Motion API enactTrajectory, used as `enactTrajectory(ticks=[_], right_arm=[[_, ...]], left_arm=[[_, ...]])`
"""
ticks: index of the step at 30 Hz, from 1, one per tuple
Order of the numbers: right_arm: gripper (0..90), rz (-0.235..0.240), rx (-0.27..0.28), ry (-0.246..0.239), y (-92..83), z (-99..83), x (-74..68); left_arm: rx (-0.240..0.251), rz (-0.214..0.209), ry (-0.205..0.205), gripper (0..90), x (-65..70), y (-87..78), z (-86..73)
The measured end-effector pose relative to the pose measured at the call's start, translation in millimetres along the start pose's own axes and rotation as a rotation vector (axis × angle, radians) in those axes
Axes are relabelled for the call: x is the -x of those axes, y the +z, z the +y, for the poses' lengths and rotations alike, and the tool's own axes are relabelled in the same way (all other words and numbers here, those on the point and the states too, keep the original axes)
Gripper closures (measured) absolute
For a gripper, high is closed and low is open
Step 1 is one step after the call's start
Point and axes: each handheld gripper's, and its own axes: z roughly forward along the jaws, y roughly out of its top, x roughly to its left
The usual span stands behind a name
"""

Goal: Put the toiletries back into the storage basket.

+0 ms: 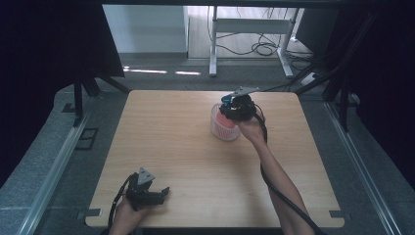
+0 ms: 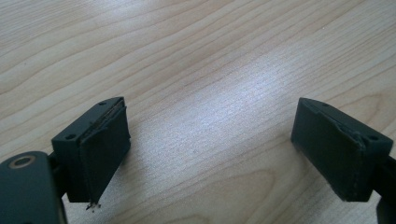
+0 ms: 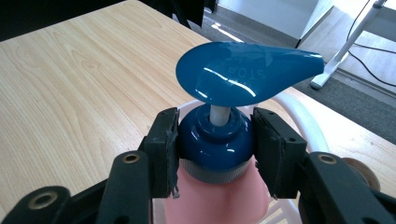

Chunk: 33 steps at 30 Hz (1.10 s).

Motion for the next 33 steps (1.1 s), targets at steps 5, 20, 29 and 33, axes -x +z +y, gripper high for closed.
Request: enactTrajectory(ticks=[5, 20, 29, 33], right_arm=[[52.5, 0.004, -0.002, 0.001, 2.9, -2.2, 0.7], [51.5, 0.035, -0.011, 0.065, 5.4, -9.8, 9.0], [47.1, 0.043, -0.007, 0.076, 4.3, -12.0, 9.8], [44.0, 0.042, -0.011, 0.081, 3.4, -11.7, 10.4]], left_arm=[[-0.004, -0.001, 0.006, 11.2, -0.4, -0.3, 0.0], [-0.005, 0.000, 0.006, 11.2, -0.4, -0.3, 0.0], [-0.001, -0.001, 0.000, 11.2, 0.0, -0.1, 0.0], [-0.001, 0.000, 0.000, 11.2, 0.0, -0.1, 0.0]])
